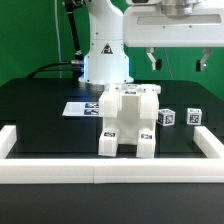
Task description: Assemble chair
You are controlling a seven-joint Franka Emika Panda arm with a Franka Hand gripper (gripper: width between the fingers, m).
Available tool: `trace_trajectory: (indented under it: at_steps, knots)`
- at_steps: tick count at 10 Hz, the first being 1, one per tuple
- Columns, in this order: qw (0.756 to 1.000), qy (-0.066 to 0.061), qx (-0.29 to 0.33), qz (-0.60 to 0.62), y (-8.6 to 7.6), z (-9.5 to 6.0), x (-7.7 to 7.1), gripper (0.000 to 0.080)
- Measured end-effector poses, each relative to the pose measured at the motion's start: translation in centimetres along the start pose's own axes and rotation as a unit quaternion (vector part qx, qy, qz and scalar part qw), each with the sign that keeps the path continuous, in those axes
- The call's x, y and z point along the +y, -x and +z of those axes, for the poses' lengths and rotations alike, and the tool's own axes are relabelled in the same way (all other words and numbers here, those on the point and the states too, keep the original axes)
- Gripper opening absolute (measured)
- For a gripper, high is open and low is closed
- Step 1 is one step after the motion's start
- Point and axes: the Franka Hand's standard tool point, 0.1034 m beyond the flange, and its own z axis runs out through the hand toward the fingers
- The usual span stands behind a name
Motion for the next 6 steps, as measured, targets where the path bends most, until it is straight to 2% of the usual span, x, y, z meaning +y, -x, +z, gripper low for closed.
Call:
trace_trajectory:
  at_steps: [2, 3, 6]
  knots:
    - [1.000, 0.006, -0.001, 0.027, 2.0, 1.5, -1.4, 0.0649]
    - [1.000, 0.008, -0.002, 0.029, 1.9, 2.0, -1.6, 0.0649]
    - [1.000, 0.009, -0.002, 0.028, 1.8, 2.1, -1.4, 0.0649]
